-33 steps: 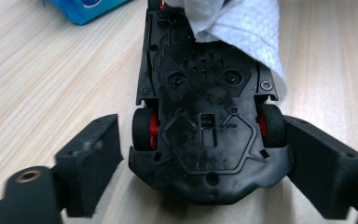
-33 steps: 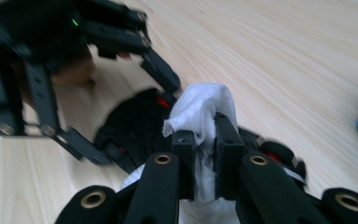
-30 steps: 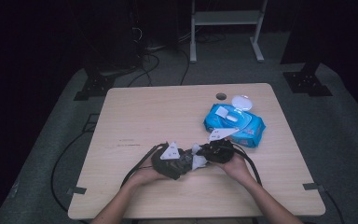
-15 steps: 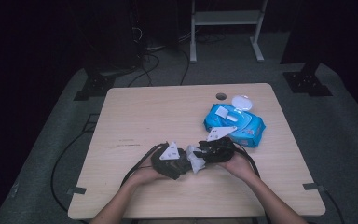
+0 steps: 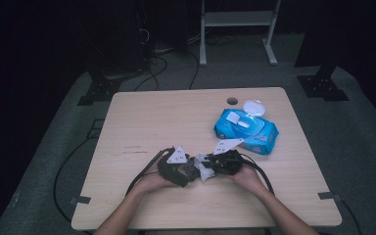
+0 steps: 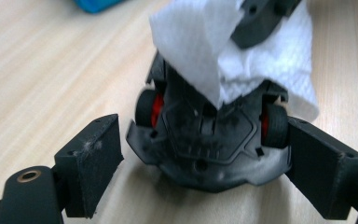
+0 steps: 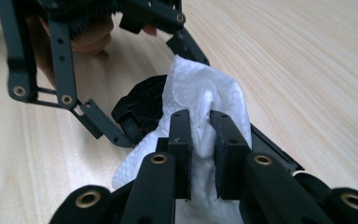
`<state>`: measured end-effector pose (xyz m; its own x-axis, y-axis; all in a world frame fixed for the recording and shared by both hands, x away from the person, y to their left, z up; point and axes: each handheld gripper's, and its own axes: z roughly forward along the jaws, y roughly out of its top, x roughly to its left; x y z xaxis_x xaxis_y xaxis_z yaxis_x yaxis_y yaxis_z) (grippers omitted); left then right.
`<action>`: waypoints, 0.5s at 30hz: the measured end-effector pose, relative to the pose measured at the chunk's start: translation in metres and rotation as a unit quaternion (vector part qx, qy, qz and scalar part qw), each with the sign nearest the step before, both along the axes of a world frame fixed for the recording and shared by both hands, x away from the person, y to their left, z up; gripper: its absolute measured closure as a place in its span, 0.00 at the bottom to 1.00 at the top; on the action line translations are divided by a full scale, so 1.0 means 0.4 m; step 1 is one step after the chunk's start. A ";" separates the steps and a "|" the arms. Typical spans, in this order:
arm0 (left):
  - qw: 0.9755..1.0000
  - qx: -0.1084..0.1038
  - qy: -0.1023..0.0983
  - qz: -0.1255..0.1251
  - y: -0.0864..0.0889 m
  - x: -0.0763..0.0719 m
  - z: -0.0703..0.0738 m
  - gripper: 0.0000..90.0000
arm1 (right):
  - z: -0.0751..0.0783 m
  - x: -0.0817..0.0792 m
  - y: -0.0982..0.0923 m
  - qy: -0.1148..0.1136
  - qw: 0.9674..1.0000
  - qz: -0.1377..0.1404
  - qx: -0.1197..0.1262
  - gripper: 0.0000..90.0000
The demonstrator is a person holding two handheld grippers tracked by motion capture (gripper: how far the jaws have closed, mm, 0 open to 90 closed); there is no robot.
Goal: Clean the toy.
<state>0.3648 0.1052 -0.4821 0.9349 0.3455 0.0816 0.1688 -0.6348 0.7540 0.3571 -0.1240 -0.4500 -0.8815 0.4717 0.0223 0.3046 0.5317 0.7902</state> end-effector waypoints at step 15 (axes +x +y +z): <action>0.999 0.010 -0.025 -0.019 -0.005 -0.014 0.006 0.26 | -0.008 -0.016 0.078 0.010 0.999 0.038 -0.001 0.90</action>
